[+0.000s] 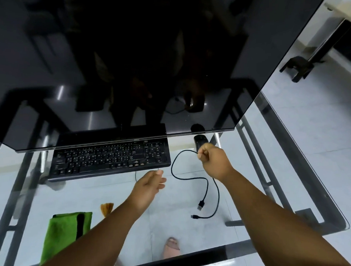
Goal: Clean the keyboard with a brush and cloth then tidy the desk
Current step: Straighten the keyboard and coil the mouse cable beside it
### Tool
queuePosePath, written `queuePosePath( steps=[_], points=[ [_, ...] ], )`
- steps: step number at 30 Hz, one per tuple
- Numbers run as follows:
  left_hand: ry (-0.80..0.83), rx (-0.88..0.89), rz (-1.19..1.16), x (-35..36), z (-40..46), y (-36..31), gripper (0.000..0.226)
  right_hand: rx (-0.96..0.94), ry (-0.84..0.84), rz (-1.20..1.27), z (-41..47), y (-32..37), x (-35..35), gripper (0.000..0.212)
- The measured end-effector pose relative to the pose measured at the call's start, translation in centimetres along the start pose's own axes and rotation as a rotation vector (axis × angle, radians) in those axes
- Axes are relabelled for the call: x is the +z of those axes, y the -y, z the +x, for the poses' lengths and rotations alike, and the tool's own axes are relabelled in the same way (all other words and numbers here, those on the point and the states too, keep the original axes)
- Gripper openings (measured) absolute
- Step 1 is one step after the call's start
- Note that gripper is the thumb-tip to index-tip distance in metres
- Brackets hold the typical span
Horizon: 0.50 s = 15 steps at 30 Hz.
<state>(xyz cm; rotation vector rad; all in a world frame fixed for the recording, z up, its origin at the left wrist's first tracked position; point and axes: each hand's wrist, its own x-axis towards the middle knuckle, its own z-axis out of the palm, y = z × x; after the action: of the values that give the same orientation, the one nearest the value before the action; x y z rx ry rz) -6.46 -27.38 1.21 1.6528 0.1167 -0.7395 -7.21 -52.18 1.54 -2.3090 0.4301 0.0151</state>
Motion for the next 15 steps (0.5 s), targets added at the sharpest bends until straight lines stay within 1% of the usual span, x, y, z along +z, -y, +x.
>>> queuePosePath(
  steps=[2,5,7,9,11,13,15],
  points=[
    [0.08,-0.053,-0.092,0.2,-0.1,-0.9,0.033,-0.042,-0.03,0.082,-0.4,1.7,0.2,0.012],
    [0.183,-0.087,-0.283,0.3,-0.1,-2.3,0.041,-0.09,-0.058,0.131,-0.9,4.0,0.6,0.011],
    [0.237,-0.061,-0.356,0.1,-0.5,-3.5,0.031,-0.104,-0.084,0.156,-1.0,5.2,0.6,0.013],
    [0.262,-0.04,-0.448,-0.4,-1.2,-4.6,0.021,-0.109,-0.119,0.145,-0.9,5.9,0.5,0.019],
    [0.264,-0.044,-0.525,-1.6,-2.1,-5.4,0.02,-0.106,-0.141,0.108,-0.7,6.4,0.2,0.026],
    [0.26,-0.059,-0.531,-3.0,-2.8,-5.9,0.023,-0.091,-0.143,0.059,-0.3,6.6,0.2,0.031],
    [0.259,-0.062,-0.51,-4.5,-3.5,-6.1,0.023,-0.057,-0.14,0.005,-0.1,6.6,0.3,0.03]
  ],
)
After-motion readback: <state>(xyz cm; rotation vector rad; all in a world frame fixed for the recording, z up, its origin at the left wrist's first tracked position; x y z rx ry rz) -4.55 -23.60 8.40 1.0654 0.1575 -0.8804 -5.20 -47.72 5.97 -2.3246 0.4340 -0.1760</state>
